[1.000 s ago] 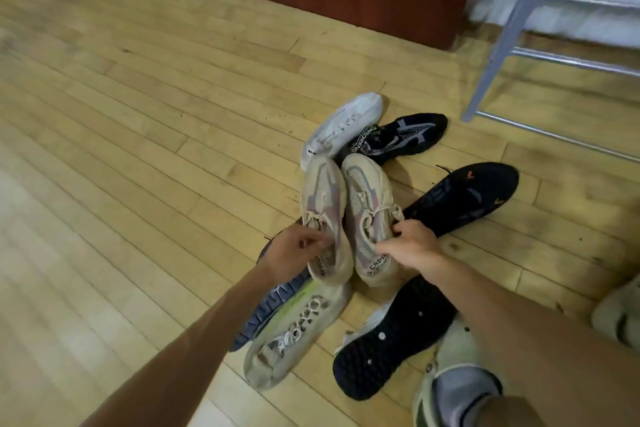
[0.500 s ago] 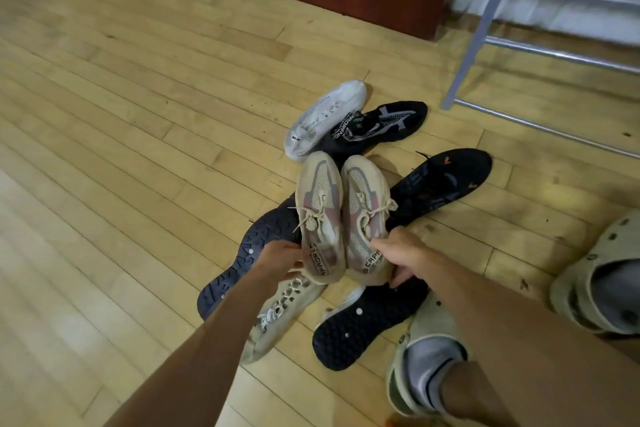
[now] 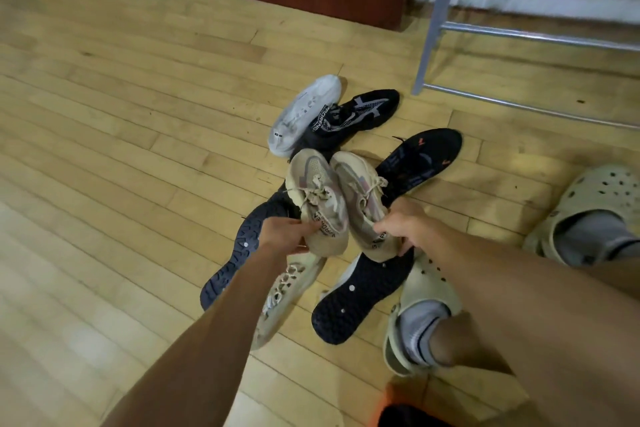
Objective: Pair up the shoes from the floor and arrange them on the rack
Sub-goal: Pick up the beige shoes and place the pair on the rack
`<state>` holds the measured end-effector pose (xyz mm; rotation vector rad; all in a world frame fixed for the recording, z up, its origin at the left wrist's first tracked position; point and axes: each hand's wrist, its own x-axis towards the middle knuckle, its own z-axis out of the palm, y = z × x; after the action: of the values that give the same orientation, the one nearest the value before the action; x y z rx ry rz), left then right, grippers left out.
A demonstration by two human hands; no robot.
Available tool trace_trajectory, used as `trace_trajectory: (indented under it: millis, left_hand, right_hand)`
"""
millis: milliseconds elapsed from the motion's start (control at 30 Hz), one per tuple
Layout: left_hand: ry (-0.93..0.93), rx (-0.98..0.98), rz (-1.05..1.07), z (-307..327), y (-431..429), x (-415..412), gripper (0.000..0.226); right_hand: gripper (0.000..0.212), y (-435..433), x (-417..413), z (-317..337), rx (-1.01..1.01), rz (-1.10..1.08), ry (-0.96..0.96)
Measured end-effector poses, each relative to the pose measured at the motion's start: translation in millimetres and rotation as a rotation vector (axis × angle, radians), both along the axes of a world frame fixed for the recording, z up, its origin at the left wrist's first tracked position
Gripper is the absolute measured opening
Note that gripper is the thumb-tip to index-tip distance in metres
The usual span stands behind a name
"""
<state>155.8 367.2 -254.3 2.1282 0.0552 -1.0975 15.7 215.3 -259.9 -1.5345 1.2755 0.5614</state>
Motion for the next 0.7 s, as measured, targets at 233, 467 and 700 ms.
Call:
trace_trajectory:
  millis: [233, 467, 700]
  left_hand:
    - [-0.071, -0.062, -0.126, 56, -41, 2, 0.026]
    - [0.046, -0.099, -0.365, 70, -118, -37, 0.041]
    - [0.084, -0.131, -0.434, 45, -205, -73, 0.031]
  right_hand:
    - [0.043, -47, -27, 44, -0.203, 0.012, 0.016]
    - [0.052, -96, -87, 64, -0.21, -0.303, -0.047]
    - [0.022, -159, -114, 52, -0.217, -0.628, -0.139]
